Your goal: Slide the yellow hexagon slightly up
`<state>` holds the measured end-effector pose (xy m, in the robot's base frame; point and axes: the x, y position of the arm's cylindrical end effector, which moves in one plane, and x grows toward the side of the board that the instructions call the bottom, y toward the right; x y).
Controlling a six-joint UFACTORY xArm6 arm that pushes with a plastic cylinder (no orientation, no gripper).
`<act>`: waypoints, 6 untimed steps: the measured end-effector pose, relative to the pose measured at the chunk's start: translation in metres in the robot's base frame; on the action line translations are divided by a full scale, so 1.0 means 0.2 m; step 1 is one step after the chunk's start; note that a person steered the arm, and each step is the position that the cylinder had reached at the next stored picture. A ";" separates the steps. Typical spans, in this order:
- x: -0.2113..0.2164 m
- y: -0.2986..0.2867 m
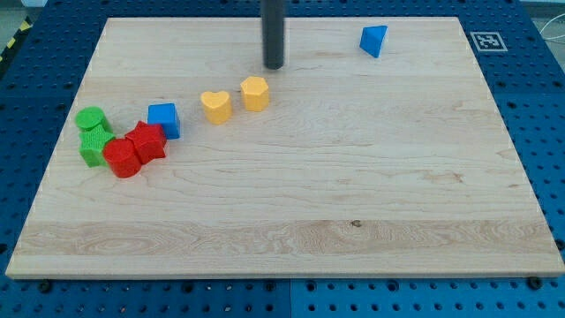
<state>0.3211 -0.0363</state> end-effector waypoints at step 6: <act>0.77 -0.11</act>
